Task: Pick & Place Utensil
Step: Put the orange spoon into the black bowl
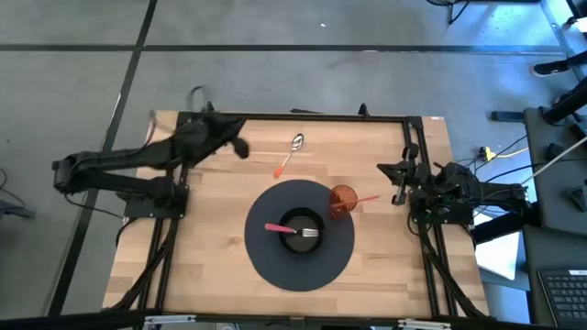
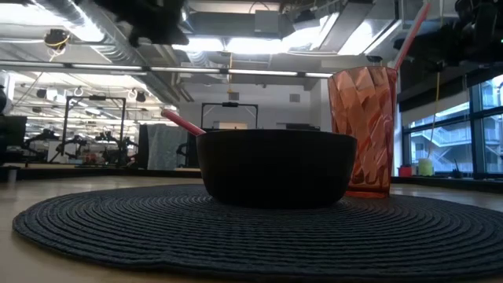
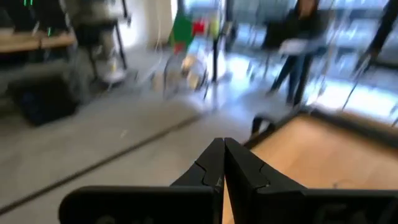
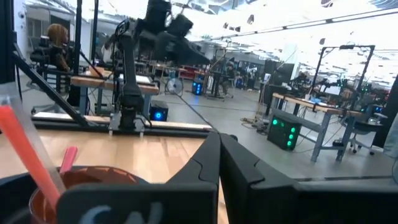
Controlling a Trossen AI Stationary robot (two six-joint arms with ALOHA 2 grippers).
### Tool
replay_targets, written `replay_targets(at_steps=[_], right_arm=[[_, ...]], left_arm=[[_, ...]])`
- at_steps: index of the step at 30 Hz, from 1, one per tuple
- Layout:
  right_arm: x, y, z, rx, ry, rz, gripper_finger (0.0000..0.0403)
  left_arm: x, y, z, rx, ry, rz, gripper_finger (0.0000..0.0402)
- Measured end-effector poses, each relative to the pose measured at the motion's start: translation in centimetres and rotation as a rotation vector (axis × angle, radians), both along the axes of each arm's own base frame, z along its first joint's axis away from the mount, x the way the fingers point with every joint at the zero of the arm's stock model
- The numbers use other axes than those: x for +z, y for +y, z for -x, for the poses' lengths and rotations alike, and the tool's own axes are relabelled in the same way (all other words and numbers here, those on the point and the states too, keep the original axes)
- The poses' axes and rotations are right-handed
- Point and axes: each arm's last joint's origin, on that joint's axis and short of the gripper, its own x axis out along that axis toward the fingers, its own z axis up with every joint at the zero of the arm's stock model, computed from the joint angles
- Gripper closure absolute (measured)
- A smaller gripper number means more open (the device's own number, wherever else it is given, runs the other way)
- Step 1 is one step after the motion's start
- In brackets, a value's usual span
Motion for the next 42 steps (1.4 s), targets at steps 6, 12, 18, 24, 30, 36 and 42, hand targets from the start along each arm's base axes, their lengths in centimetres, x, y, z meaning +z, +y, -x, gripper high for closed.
replay_targets(at_steps=[6,12,18,24,30,36,42], right_arm=[[0.1,0.0,0.0,0.004,-0.014,-0.02,0.0398],[0.0,0.1,0.0,0.04,-0.014,-0.047,0.0398],[-0.3,0.2,-0.1,0.09,0.019,-0.058,0.0398],[-0.7,0.3,-0.1,0.104,0.051,-0.089,0.0398],[-0.9,0.3,-0.2,0.109,0.068,-0.092,0.0398],[-0.8,0.3,-0.2,0.109,0.063,-0.091,0.0398],[-0.6,0.3,-0.1,0.11,0.045,-0.09,0.0398]], left_arm=[[0.8,4.4,-5.9,-0.021,0.294,0.19,0.0398],[-3.0,9.5,-11.4,-0.275,0.493,0.376,0.0398],[-8.6,12.8,-14.6,-0.35,0.564,0.548,0.0398],[-12.5,13.2,-15.9,-0.354,0.669,0.614,0.0372],[-13.1,12.1,-16.6,-0.382,0.703,0.607,0.0305],[-13.0,11.2,-17.2,-0.318,0.692,0.595,0.0249],[-12.9,10.6,-17.8,-0.331,0.728,0.493,0.0229]])
